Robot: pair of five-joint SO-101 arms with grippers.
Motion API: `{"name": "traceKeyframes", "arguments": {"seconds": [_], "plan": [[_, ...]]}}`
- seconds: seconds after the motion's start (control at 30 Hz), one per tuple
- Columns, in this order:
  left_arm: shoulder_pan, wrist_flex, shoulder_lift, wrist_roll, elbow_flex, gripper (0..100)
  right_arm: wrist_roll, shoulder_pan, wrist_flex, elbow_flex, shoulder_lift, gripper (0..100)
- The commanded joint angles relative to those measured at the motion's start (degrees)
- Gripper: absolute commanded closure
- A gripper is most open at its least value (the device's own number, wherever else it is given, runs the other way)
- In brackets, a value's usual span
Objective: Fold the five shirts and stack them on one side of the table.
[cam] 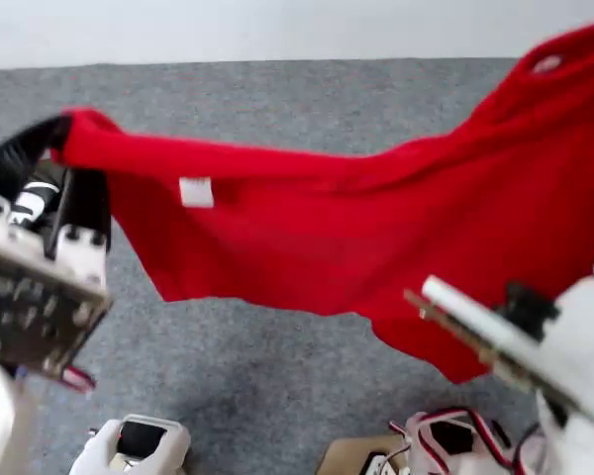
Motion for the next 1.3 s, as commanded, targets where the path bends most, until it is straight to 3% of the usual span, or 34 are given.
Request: {"name": "traceKeyframes", "arguments": {"seconds": [0.0,0.4,0.7,0.97,1.1,1.27], "plan": [[0.3,2.6,-2.7,-0.5,-0.8,100,2.3,0.8,0.3,-1.8,-1.4,98.7],[-6.5,2.5,-8.0,-0.5,-0.5,100,2.3,0.7,4.7,-1.4,-3.0,98.7],[-6.5,2.6,-8.3,-0.4,8.1,100,2.3,0.5,12.7,0.1,0.3,98.7],[-6.5,2.4,-7.8,-0.5,20.8,100,2.3,-4.5,19.6,0.1,6.4,98.7],[-6.5,-5.8,-7.8,-0.4,33.8,100,2.1,-5.2,20.9,0.1,11.4,98.7],[-6.5,-25.8,-7.7,-0.3,53.1,100,-1.4,-5.1,20.4,0.1,19.2,98.7]]}}
